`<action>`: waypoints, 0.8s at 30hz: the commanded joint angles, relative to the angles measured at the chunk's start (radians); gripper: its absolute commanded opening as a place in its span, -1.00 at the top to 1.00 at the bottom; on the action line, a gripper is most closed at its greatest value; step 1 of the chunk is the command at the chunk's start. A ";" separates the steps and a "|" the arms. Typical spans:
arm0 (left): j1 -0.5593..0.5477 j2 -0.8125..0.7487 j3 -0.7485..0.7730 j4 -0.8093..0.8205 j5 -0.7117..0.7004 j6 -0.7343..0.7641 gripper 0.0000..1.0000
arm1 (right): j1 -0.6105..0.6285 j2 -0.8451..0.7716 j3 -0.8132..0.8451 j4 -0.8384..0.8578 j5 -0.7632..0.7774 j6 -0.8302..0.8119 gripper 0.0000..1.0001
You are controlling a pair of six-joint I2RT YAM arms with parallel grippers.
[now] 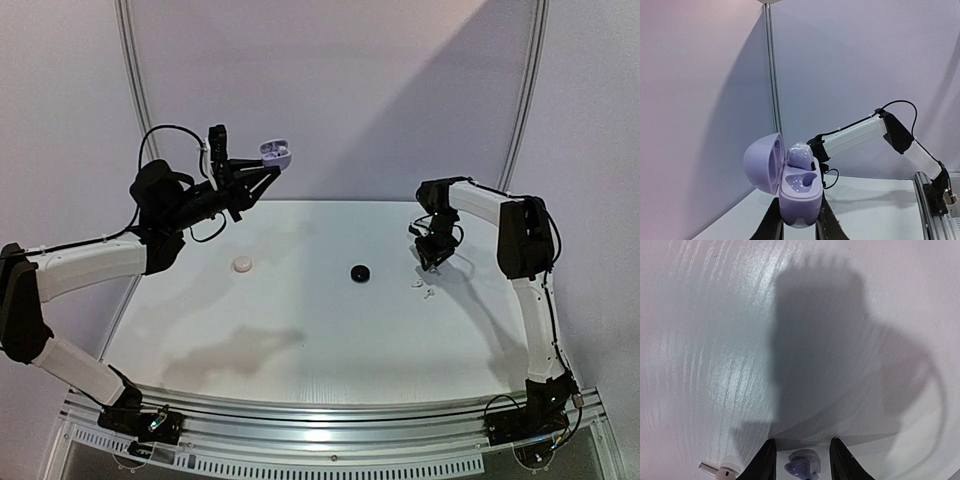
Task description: Insert the wireless bluetooth earbuds into the charging case
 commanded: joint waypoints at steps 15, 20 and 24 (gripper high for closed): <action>-0.001 -0.006 0.019 -0.020 -0.003 0.014 1.00 | -0.004 -0.003 -0.114 -0.051 0.037 -0.043 0.37; -0.001 -0.005 0.019 -0.022 -0.005 0.015 1.00 | -0.003 -0.011 -0.112 -0.035 0.031 -0.038 0.52; -0.001 -0.004 0.023 -0.025 -0.003 0.016 1.00 | -0.003 -0.016 -0.101 -0.035 0.031 -0.033 0.61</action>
